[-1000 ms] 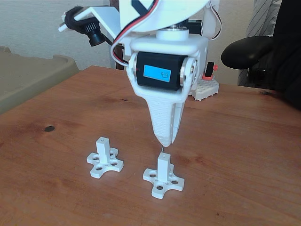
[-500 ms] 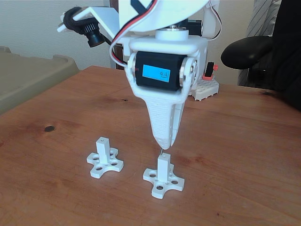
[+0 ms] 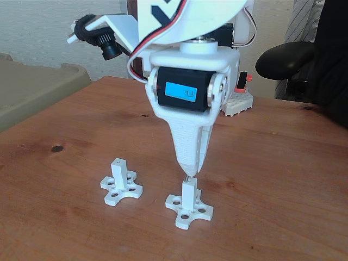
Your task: Grab the screw and set it in the hole.
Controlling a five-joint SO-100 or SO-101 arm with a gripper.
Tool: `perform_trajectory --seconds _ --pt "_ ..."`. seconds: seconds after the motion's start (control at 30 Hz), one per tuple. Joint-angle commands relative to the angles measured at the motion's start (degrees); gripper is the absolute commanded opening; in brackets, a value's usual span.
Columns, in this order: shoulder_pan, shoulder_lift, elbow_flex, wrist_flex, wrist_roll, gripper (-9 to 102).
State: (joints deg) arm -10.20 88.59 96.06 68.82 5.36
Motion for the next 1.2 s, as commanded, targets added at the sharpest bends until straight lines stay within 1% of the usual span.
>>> perform_trajectory --seconds 0.0,1.17 --pt "0.6 1.2 -0.7 -0.4 0.1 -4" --pt "-1.1 4.0 -0.7 1.7 1.4 -4"
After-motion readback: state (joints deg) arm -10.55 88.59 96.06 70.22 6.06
